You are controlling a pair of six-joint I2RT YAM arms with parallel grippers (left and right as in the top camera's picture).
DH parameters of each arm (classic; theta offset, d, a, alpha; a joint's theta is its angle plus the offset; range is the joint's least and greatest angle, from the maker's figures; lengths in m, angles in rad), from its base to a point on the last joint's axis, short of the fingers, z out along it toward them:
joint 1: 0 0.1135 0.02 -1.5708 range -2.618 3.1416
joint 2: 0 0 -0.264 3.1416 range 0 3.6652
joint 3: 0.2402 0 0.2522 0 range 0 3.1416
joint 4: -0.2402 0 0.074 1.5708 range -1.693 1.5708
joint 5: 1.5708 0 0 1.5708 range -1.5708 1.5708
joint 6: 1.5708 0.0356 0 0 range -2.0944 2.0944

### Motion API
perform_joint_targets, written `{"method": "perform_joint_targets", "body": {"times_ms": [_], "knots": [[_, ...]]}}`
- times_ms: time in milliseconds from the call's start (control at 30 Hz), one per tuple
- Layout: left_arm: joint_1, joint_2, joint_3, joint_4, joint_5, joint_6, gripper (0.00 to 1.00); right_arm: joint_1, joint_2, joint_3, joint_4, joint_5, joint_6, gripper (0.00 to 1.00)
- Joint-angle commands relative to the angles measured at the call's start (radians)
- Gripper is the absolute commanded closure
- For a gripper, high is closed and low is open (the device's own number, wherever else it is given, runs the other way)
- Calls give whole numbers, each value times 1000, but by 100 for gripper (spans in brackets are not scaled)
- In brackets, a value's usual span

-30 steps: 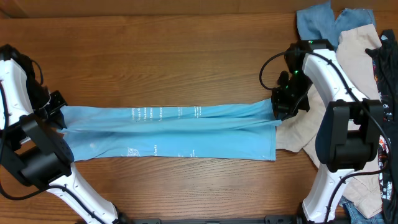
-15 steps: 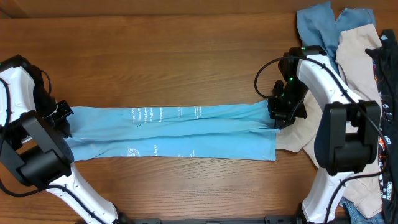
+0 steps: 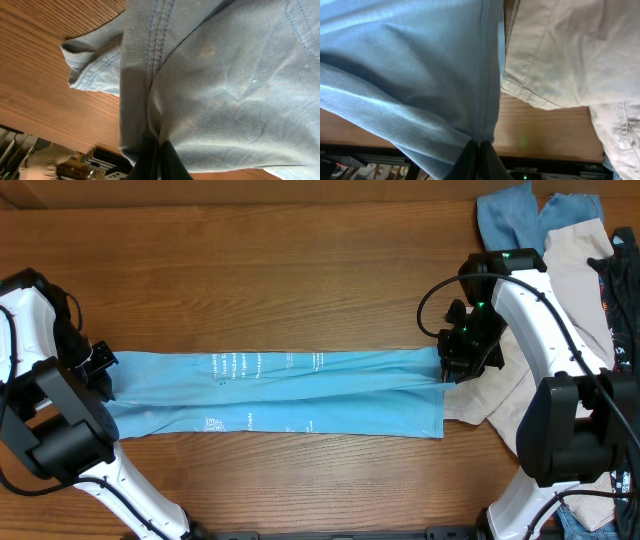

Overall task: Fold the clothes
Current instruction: 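Lay the folded edge down and open both grippers, then move the right gripper to the folded strip's right end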

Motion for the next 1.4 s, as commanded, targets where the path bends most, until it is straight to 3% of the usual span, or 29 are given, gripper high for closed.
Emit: {"method": "perform_joint_targets", "body": {"times_ms": [0,367,400,500,1000,1133,1267,1367], "knots": [[4,-27,-6,5,-17,-22,96,5,-6,-3,-15,-6,-6,96],[5,-27,-6,10,-18,-22,96,32,-6,-3,-47,-25,-6,95],[4,-27,-6,10,-18,-22,96,38,-6,-3,-47,-25,-6,92],[4,-27,-6,10,-18,-21,96,51,-6,-3,-46,-24,-6,67],[14,-27,-6,22,-56,-22,96,49,-6,-3,12,21,-2,53],[27,-27,-6,37,-58,-26,91,49,-6,-3,32,21,-2,53],[31,-27,-6,41,-58,-26,76,49,-6,-3,37,21,-2,53],[31,-27,-6,38,-56,-29,73,49,-6,-3,37,21,-3,53]]}}
